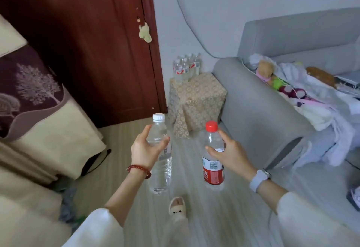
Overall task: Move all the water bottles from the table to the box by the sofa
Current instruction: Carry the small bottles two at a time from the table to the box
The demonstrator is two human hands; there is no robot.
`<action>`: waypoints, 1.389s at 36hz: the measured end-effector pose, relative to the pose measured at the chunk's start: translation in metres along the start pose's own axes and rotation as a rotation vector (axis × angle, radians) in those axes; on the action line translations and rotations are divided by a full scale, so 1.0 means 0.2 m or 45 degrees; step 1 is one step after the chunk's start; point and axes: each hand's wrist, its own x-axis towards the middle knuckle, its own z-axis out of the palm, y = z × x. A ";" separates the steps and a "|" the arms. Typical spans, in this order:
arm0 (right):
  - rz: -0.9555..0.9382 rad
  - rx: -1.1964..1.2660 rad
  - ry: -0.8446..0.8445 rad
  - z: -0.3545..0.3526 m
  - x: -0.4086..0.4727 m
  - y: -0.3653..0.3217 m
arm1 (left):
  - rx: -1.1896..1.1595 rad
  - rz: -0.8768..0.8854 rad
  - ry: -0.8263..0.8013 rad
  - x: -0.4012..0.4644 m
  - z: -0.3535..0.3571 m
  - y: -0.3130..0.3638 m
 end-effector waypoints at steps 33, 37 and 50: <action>0.247 0.132 -0.234 -0.18 3.78 0.90 | 0.293 0.016 -0.296 3.29 1.99 0.34; 0.257 0.107 -0.297 -0.09 4.10 1.07 | 0.535 0.065 -0.303 3.54 2.24 0.26; 0.090 0.055 -0.436 0.23 4.66 1.36 | 0.979 0.190 -0.433 4.01 2.62 0.02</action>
